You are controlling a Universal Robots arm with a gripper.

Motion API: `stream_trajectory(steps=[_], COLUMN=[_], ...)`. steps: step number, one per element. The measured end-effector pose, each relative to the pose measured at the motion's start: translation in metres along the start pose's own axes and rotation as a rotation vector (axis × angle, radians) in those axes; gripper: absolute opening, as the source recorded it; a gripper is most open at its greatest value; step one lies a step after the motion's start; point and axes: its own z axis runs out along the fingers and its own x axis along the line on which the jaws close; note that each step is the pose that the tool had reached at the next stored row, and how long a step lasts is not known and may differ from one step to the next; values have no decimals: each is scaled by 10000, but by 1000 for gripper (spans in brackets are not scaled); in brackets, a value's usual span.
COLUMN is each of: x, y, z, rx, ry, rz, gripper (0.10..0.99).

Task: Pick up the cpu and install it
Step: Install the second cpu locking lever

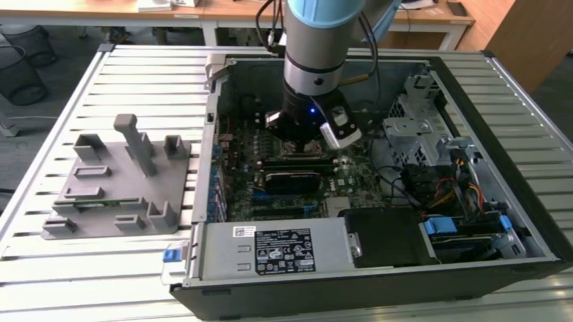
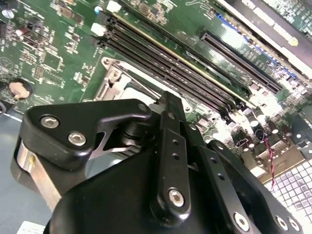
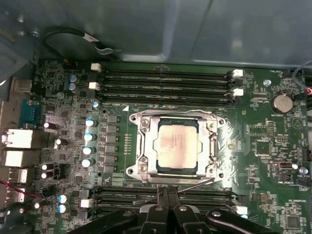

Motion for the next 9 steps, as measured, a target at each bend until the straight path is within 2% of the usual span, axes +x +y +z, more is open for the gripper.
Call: stream_trajectory(steps=[5,9], x=[74,89], y=[-3,-10], z=[39,87], rx=[0,-5], ry=[0,4], rz=[-1,-13], gripper=[106,106])
